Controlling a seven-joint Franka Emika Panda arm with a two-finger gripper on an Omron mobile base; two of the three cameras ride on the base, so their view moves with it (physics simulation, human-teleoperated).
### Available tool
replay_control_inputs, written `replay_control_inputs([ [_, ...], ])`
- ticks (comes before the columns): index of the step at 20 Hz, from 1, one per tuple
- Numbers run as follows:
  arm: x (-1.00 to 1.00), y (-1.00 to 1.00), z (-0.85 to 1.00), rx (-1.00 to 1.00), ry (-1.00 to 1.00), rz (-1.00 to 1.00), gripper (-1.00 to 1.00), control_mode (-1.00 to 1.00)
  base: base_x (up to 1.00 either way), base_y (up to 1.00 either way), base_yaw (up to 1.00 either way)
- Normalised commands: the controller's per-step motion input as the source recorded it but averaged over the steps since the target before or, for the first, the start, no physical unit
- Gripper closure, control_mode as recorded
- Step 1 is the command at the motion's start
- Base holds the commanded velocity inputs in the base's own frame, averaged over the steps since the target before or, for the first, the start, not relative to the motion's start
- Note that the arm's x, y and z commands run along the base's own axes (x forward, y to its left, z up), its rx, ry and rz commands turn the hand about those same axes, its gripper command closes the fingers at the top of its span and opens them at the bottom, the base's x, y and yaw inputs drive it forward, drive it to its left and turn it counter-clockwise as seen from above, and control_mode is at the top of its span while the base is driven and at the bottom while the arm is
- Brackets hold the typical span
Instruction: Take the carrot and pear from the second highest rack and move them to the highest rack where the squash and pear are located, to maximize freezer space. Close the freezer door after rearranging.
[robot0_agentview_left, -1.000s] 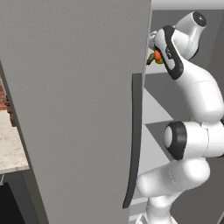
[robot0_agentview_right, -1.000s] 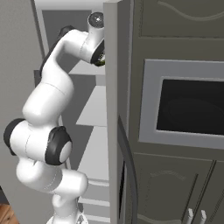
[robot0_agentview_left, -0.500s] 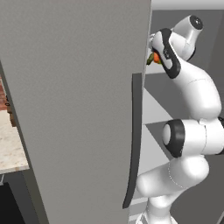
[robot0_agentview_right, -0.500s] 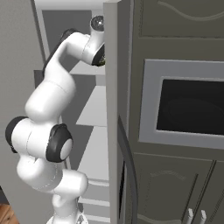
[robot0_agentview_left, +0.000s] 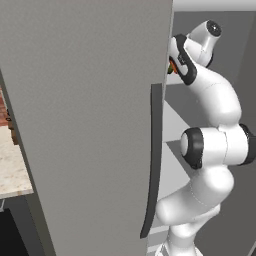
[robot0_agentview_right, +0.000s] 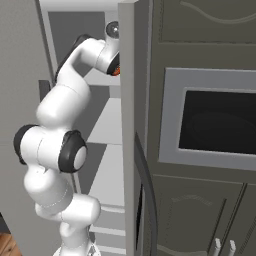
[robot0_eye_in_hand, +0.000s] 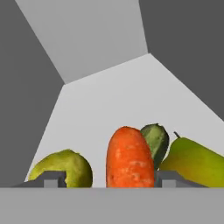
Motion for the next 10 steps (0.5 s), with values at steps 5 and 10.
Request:
replay_control_inputs([
  [5, 0.36, 0.00, 0.04, 0.00, 0.00, 0.01, -1.00, -1.00, 0.00, 0.00, 0.00],
  [10, -0.33, -0.07, 0.14, 0.00, -0.01, 0.02, -1.00, -1.00, 0.00, 0.00, 0.00],
])
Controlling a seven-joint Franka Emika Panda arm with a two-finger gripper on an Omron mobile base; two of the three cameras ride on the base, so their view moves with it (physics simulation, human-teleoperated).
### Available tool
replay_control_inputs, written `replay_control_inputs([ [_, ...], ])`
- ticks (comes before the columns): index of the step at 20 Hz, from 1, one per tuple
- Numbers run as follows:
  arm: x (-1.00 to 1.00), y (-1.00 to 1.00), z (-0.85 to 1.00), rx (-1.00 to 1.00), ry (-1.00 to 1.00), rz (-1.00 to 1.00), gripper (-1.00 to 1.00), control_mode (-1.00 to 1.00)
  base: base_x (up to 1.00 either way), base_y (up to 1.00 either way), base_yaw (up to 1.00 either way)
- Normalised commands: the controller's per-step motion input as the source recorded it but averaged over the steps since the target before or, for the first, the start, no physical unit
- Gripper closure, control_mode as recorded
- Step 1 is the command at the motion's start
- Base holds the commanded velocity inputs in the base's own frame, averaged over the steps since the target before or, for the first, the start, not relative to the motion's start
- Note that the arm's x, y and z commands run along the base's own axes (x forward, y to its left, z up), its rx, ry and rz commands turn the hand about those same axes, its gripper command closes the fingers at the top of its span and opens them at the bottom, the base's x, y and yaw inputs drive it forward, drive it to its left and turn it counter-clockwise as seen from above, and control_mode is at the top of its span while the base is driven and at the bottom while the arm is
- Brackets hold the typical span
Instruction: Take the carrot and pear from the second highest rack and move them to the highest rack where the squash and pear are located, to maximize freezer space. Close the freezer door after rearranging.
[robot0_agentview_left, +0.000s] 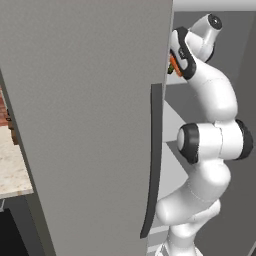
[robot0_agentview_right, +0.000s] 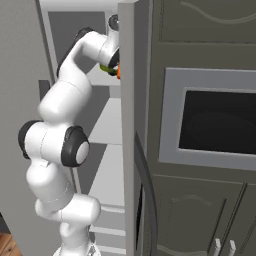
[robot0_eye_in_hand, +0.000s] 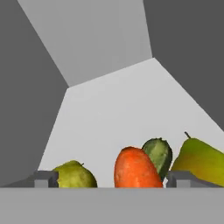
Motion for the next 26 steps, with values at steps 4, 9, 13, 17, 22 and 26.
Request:
replay_control_inputs([
  [4, -0.96, 0.01, 0.01, -0.04, -0.09, 0.06, -1.00, -1.00, 0.00, 0.00, 0.00],
  [9, -1.00, 0.24, -0.10, -0.13, -0.14, 0.09, -1.00, -1.00, 0.00, 0.00, 0.00],
  [13, -1.00, 0.20, 0.00, -0.13, -0.06, 0.06, -1.00, -1.00, 0.00, 0.00, 0.00],
  [17, -1.00, 0.11, 0.02, -0.13, 0.00, 0.00, -1.00, -1.00, 0.00, 0.00, 0.00],
  [22, -0.95, 0.04, 0.02, -0.15, 0.03, 0.00, -1.00, -1.00, 0.00, 0.00, 0.00],
  [26, -0.68, 0.23, 0.00, -0.13, 0.07, -0.03, -1.00, -1.00, 0.00, 0.00, 0.00],
])
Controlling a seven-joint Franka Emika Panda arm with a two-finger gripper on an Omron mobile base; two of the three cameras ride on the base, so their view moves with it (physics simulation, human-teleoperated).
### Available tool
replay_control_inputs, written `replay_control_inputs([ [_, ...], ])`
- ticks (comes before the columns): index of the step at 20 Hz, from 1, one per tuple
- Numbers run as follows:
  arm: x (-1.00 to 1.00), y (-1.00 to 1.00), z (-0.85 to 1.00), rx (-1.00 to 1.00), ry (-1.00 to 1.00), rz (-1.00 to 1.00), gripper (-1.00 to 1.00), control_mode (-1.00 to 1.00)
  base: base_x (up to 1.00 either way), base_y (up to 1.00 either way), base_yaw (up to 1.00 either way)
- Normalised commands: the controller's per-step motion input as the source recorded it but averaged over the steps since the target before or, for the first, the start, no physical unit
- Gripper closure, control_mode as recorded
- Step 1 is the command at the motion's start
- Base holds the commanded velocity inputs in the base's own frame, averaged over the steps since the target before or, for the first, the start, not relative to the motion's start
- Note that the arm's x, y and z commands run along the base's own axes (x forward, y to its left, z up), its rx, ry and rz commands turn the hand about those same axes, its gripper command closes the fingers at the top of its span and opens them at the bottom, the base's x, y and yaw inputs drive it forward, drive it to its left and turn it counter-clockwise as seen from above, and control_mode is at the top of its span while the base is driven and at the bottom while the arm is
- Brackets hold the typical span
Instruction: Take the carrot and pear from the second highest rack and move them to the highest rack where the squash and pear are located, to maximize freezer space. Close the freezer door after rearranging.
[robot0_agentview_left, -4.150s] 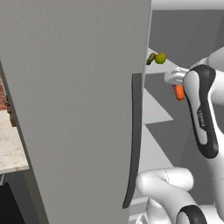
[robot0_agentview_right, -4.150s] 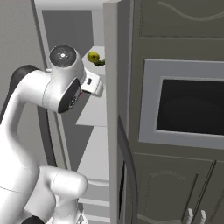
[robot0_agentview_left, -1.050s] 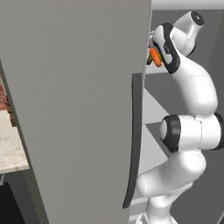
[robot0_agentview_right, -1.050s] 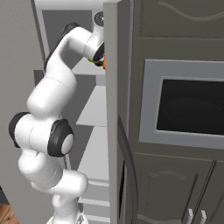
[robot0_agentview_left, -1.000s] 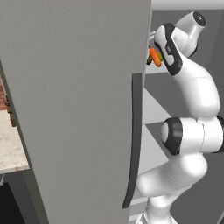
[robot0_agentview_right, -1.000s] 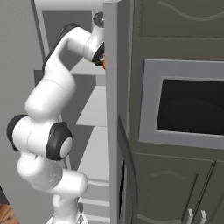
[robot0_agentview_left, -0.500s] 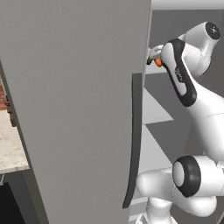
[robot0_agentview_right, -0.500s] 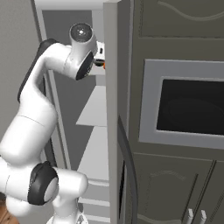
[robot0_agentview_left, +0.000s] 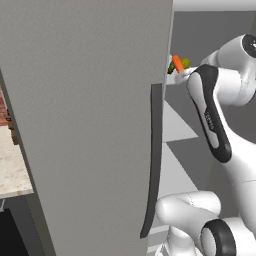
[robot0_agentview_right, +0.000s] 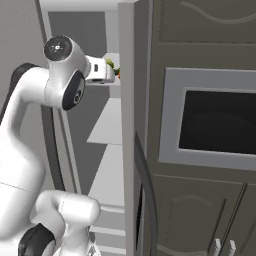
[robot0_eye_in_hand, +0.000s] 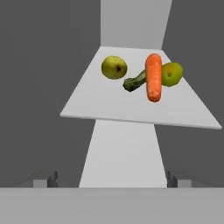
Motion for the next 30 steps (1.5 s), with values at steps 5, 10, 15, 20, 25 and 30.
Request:
replay_control_inputs([
  [5, -0.63, 0.27, 0.00, -0.07, 0.04, -0.02, -1.00, -1.00, 0.00, 0.00, 0.00],
  [10, -0.68, 0.07, 0.00, -0.02, 0.06, 0.00, -1.00, -1.00, 0.00, 0.00, 0.00],
  [15, -0.82, 0.01, -0.07, -0.02, 0.08, 0.00, -1.00, -1.00, 0.00, 0.00, 0.00],
  [20, -0.13, 0.02, -0.05, -0.01, 0.03, 0.00, -1.00, 1.00, -0.43, 0.12, 0.00],
  [25, 0.00, 0.00, 0.00, 0.00, 0.00, 0.00, -1.00, 1.00, -0.67, 0.18, 0.01],
  [30, 0.00, 0.00, 0.00, 0.00, 0.00, 0.00, -1.00, 1.00, -0.93, 0.04, 0.02],
])
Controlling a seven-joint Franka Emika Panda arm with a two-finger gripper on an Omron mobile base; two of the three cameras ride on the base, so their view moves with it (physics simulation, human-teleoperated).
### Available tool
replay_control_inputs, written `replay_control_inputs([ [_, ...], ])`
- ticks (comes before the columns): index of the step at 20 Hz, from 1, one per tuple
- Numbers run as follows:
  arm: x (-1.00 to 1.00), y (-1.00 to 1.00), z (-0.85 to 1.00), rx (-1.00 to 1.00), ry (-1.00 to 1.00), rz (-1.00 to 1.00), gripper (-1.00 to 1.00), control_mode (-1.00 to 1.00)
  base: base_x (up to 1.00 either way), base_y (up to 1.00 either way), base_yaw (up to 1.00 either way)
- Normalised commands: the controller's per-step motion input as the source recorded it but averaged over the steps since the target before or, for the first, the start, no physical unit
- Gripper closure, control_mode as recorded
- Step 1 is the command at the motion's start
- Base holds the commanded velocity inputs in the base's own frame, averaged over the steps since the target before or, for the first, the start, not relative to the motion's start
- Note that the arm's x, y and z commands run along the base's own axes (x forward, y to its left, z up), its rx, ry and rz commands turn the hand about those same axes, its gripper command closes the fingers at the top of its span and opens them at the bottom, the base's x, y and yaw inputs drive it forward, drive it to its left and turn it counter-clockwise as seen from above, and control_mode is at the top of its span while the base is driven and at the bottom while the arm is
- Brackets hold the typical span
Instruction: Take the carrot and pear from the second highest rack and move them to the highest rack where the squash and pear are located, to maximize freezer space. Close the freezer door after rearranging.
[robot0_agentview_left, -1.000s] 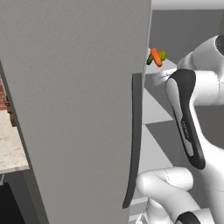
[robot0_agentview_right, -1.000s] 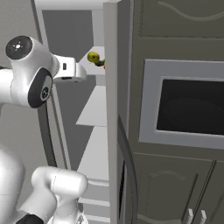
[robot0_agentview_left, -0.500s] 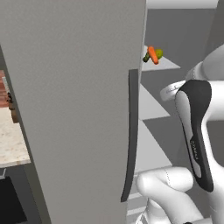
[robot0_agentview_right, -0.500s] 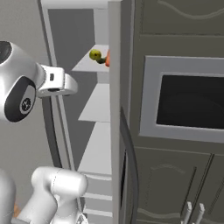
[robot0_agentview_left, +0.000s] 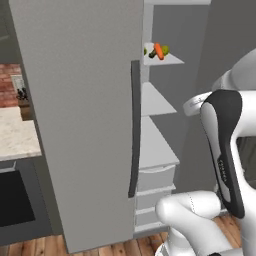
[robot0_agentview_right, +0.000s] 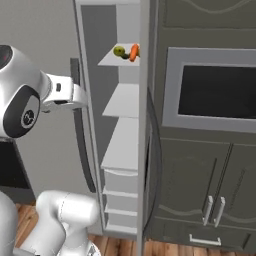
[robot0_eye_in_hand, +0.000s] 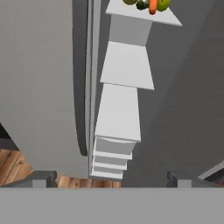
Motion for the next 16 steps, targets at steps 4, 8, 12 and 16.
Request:
replay_control_inputs([
  [4, 0.00, 0.00, 0.00, 0.00, 0.00, 0.00, -1.00, 1.00, -0.73, 0.00, 0.00],
  [8, 0.00, 0.00, 0.00, 0.00, 0.00, 0.00, -1.00, 1.00, -0.39, 0.00, 0.00],
  [12, 0.00, 0.00, 0.00, 0.00, 0.00, 0.00, -1.00, 1.00, -0.05, 0.00, -0.01],
  [16, 0.00, 0.00, 0.00, 0.00, 0.00, 0.00, -1.00, 1.00, 0.00, -0.05, -0.01],
])
